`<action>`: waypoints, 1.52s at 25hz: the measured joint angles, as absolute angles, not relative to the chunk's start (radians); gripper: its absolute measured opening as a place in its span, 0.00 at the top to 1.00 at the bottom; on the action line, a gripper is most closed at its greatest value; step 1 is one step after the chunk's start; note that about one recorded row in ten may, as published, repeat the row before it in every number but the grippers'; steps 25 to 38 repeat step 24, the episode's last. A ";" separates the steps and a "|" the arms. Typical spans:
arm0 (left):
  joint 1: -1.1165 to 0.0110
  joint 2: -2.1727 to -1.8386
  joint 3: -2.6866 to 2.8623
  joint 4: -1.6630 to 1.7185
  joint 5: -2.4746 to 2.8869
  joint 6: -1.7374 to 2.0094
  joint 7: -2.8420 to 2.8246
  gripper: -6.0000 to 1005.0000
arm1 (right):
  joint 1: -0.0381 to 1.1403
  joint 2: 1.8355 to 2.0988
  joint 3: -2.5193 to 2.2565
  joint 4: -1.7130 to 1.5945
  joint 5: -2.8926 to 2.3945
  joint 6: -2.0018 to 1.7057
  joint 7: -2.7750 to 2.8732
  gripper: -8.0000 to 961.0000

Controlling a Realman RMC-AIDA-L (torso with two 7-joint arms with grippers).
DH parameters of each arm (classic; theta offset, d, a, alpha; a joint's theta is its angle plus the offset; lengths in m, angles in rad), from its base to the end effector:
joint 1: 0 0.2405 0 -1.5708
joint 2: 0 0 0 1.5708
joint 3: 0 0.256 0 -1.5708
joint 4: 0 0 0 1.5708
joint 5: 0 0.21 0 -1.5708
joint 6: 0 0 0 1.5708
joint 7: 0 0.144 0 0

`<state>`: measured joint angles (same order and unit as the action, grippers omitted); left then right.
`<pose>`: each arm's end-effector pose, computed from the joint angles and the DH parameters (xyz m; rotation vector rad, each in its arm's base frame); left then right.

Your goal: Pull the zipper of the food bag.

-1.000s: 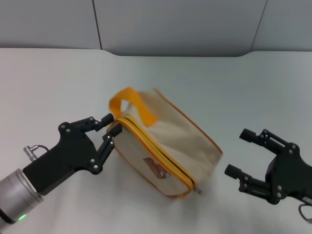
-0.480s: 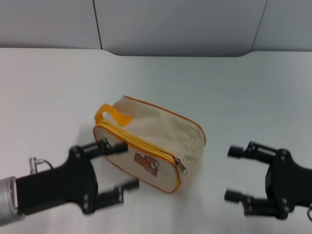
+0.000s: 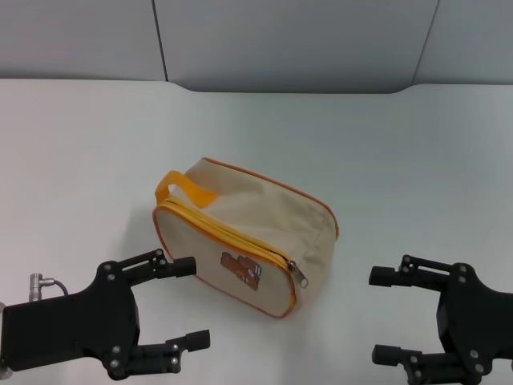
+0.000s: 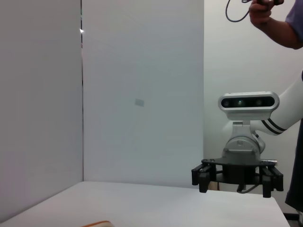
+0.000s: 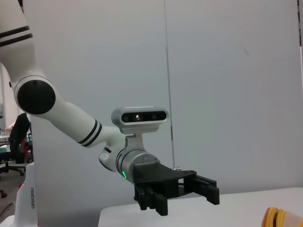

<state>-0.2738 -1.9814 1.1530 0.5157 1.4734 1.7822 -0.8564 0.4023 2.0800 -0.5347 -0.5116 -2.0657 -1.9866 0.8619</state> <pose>-0.2843 0.2344 -0.0014 -2.7547 -0.1267 -1.0479 0.2748 0.2363 -0.0005 -2.8032 0.1275 1.1084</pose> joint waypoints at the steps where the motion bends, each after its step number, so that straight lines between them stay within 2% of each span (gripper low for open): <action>1: -0.274 -1.981 1.153 0.516 1.473 1.782 -0.856 0.19 | 0.402 2.080 -0.535 -0.512 -2.066 -1.987 0.862 0.17; 10: -0.271 -1.992 1.151 0.517 1.479 1.776 -0.858 0.19 | 0.401 2.080 -0.534 -0.515 -2.065 -1.989 0.863 0.17; 38: -0.264 -1.993 1.146 0.517 1.480 1.783 -0.856 0.19 | 0.403 2.083 -0.535 -0.515 -2.064 -1.985 0.862 0.17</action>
